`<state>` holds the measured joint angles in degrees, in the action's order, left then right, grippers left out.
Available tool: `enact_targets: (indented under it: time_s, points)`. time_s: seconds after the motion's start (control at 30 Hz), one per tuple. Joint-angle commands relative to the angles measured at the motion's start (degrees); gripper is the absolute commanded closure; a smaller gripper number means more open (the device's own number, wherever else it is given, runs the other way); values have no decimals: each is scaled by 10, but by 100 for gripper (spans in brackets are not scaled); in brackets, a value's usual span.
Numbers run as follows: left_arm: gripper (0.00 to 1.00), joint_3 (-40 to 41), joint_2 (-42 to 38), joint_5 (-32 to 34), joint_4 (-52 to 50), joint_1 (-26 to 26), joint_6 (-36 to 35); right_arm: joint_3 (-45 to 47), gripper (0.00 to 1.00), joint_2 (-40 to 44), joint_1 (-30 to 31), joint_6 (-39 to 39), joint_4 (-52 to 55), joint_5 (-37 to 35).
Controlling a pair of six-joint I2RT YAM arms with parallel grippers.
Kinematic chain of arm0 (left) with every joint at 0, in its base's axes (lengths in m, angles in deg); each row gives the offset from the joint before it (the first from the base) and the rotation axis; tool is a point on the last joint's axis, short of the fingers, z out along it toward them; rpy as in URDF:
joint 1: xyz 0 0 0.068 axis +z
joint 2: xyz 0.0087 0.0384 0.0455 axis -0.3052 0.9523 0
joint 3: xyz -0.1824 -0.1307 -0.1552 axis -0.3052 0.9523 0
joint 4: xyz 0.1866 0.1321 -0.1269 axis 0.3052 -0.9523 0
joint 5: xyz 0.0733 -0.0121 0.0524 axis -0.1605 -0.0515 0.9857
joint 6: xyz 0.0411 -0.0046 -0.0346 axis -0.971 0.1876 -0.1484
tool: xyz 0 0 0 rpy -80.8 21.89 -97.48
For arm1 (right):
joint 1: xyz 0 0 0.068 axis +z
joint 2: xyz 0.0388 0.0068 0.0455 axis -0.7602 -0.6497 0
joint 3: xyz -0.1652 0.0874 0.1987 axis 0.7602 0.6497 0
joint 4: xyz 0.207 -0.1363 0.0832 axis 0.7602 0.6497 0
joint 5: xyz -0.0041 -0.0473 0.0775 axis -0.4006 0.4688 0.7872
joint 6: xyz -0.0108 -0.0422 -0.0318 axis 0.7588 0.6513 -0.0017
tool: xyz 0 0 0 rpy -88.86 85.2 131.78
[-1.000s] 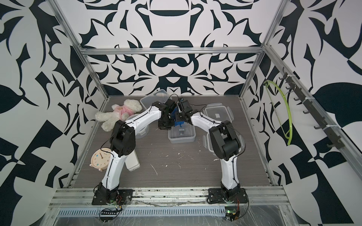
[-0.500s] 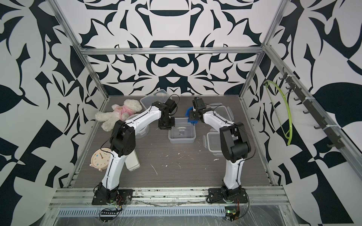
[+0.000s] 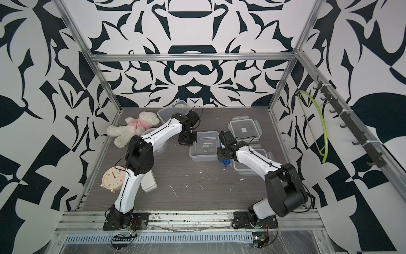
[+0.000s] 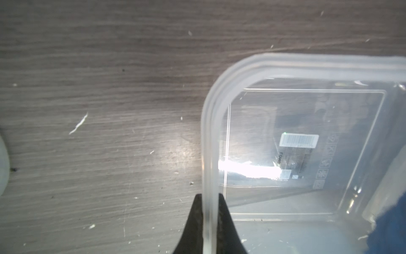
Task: Wipe the insides of the lunch boxes
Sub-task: Wipe the dirt inside the lunch box.
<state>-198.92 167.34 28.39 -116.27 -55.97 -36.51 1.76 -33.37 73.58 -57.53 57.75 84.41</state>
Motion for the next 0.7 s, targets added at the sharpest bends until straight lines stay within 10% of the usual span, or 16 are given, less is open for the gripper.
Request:
enact_targets:
  time_s: [0.0, 0.4, 0.67]
  points:
    - [100, -22, 6, -12, -8, 0, -1, -55, 100, 34, -2, 20, 21, -78]
    - [100, 5, -7, -5, -3, -3, 0, -271, 100, -169, -2, 44, 7, -39]
    - [100, -11, 2, -8, -4, -3, -7, -170, 100, -153, -2, 29, -8, -33]
